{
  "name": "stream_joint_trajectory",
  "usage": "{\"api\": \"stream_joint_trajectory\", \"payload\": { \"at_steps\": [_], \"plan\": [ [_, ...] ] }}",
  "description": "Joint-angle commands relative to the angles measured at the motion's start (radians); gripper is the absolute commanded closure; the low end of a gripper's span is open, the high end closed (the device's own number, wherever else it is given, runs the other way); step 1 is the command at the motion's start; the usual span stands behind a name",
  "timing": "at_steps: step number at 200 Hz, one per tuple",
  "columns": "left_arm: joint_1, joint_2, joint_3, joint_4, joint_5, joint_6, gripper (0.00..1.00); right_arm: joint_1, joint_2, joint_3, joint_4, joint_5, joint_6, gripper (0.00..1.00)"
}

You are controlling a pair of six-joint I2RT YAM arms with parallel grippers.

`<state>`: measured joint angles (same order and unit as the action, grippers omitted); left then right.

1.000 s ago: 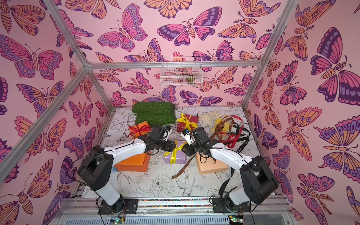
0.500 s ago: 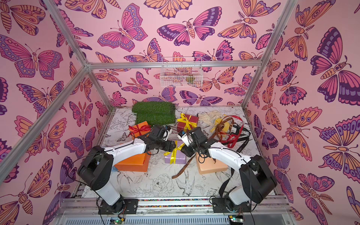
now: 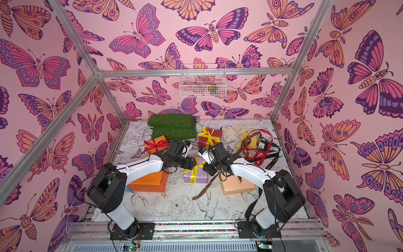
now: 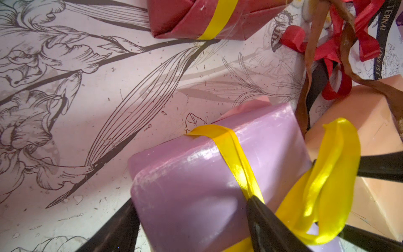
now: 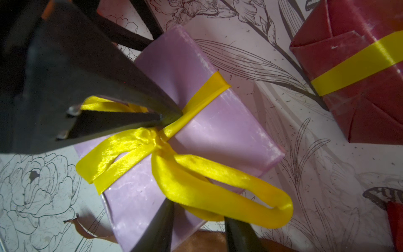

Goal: Untie the ribbon bows on the gift boxes
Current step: Untie the ribbon from the gift box.

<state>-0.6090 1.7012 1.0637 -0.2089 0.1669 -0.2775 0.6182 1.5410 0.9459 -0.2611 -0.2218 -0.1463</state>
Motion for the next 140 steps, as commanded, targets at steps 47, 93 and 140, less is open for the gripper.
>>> {"api": "stream_joint_trajectory", "payload": {
  "at_steps": [47, 93, 140],
  "plan": [
    [0.010, 0.014, -0.038, -0.036, -0.017, 0.010, 0.23, 0.018, 0.017, 0.042, -0.001, -0.007, 0.014, 0.75],
    [0.011, 0.015, -0.039, -0.037, -0.017, 0.009, 0.23, 0.018, 0.024, 0.051, 0.005, -0.025, 0.031, 0.87],
    [0.012, 0.013, -0.042, -0.036, -0.017, 0.009, 0.23, 0.017, 0.011, 0.067, -0.009, -0.070, 0.069, 1.00]
  ]
}}
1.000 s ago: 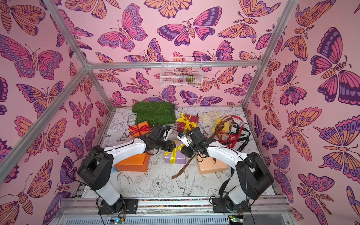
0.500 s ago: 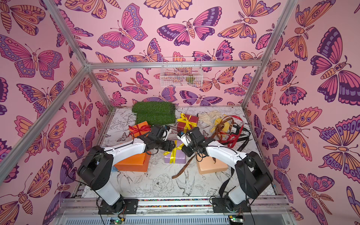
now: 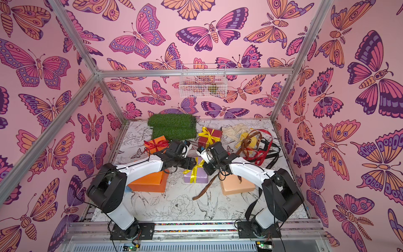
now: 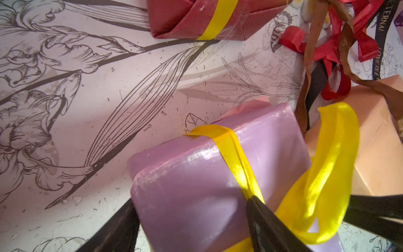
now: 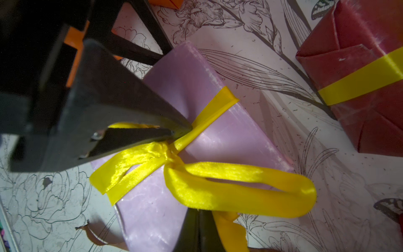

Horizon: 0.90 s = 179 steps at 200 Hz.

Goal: Untie the ribbon bows on the gift boxes
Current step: Untie the ribbon from the gift box.

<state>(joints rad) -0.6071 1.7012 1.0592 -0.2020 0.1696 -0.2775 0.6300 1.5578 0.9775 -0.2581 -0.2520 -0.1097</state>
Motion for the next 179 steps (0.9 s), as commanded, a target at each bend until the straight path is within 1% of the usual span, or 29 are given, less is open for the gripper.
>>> {"api": "stream_joint_trajectory", "payload": {
  "at_steps": [1, 31, 72, 115, 147, 159, 179],
  "plan": [
    [0.010, 0.013, -0.037, -0.042, -0.019, 0.009, 0.23, 0.005, -0.006, 0.035, -0.012, -0.041, 0.034, 1.00],
    [0.012, 0.023, -0.036, -0.040, -0.018, 0.011, 0.23, 0.005, -0.065, 0.038, -0.023, -0.087, 0.065, 1.00],
    [0.014, 0.004, -0.045, -0.046, -0.025, 0.006, 0.23, -0.001, -0.148, 0.045, 0.015, -0.138, 0.118, 1.00],
    [0.015, 0.000, -0.050, -0.048, -0.027, 0.004, 0.22, -0.033, -0.229, 0.084, 0.056, -0.215, 0.180, 1.00],
    [0.015, -0.015, -0.058, -0.050, -0.030, 0.003, 0.22, -0.055, -0.294, 0.071, 0.161, -0.237, 0.249, 1.00],
    [0.015, -0.015, -0.062, -0.050, -0.030, 0.003, 0.22, -0.065, -0.304, 0.084, 0.169, -0.253, 0.264, 1.00],
    [0.015, -0.011, -0.063, -0.052, -0.025, 0.001, 0.22, -0.066, -0.306, 0.099, 0.161, -0.244, 0.262, 1.00]
  ]
}}
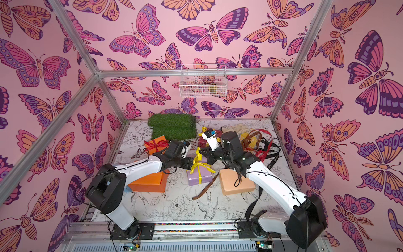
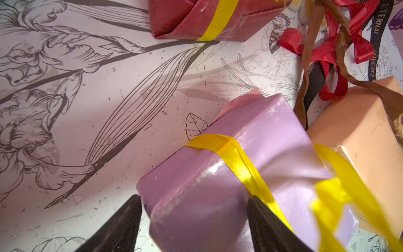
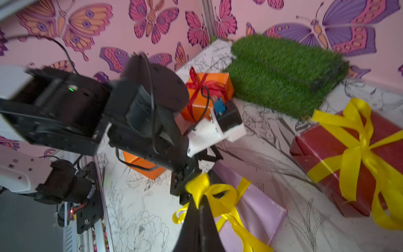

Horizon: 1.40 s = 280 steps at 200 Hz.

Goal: Untie the ribbon bows on the gift boxes
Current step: Untie the ribbon from the gift box.

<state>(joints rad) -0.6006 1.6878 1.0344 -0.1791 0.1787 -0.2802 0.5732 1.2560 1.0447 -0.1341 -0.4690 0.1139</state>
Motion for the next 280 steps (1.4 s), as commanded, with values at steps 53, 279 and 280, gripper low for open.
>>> {"api": "stream_joint_trajectory", "payload": {
  "at_steps": [53, 279, 280],
  "plan": [
    [0.009, -0.023, -0.064, -0.069, -0.043, -0.003, 0.22, -0.018, -0.049, 0.039, 0.145, -0.037, 0.096, 1.00],
    [0.010, -0.022, -0.038, -0.048, -0.053, 0.005, 0.22, -0.040, -0.040, 0.078, -0.176, -0.300, 0.063, 1.00],
    [0.010, -0.021, -0.038, -0.047, -0.054, 0.006, 0.22, -0.039, -0.040, 0.078, -0.181, -0.321, 0.061, 1.00]
  ]
}}
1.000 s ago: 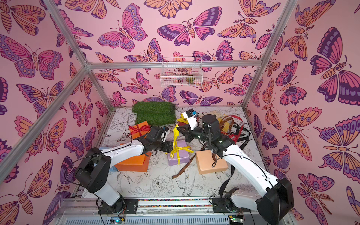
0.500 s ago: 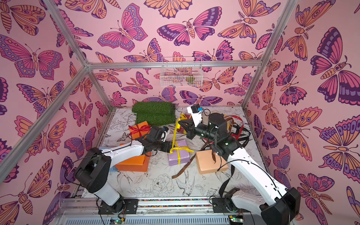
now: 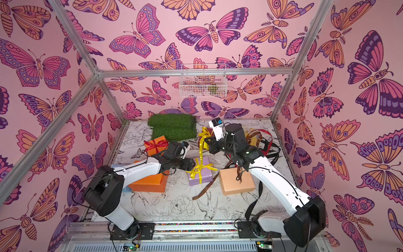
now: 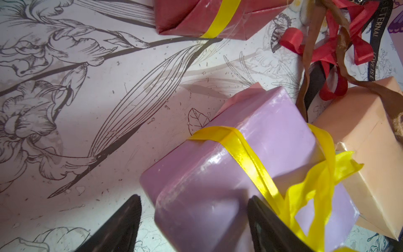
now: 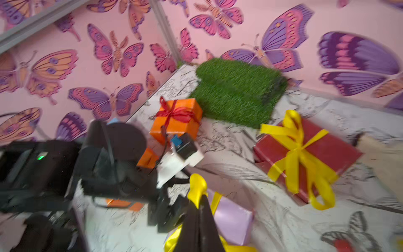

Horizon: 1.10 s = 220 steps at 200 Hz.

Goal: Untie the ribbon bows on the gift boxes
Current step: Untie the ribbon from the gift box.

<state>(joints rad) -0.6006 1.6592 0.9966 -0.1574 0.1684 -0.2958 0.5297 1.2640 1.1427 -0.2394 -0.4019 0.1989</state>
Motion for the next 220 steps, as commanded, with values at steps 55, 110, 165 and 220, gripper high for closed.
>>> {"api": "stream_joint_trajectory", "payload": {
  "at_steps": [55, 110, 165, 220],
  "plan": [
    [0.017, 0.021, 0.023, -0.069, -0.044, 0.024, 0.22, 0.119, -0.067, -0.060, -0.300, -0.593, -0.141, 0.86],
    [0.035, 0.019, 0.042, -0.076, -0.038, 0.039, 0.22, 0.119, -0.079, -0.053, -0.316, -0.510, -0.147, 0.51],
    [0.038, 0.024, 0.050, -0.076, -0.030, 0.035, 0.22, 0.091, 0.044, -0.025, -0.340, 0.098, -0.035, 0.71],
    [0.038, 0.031, 0.051, -0.077, -0.018, 0.033, 0.22, 0.116, 0.246, -0.034, -0.264, 0.024, 0.120, 0.73]
  ]
}}
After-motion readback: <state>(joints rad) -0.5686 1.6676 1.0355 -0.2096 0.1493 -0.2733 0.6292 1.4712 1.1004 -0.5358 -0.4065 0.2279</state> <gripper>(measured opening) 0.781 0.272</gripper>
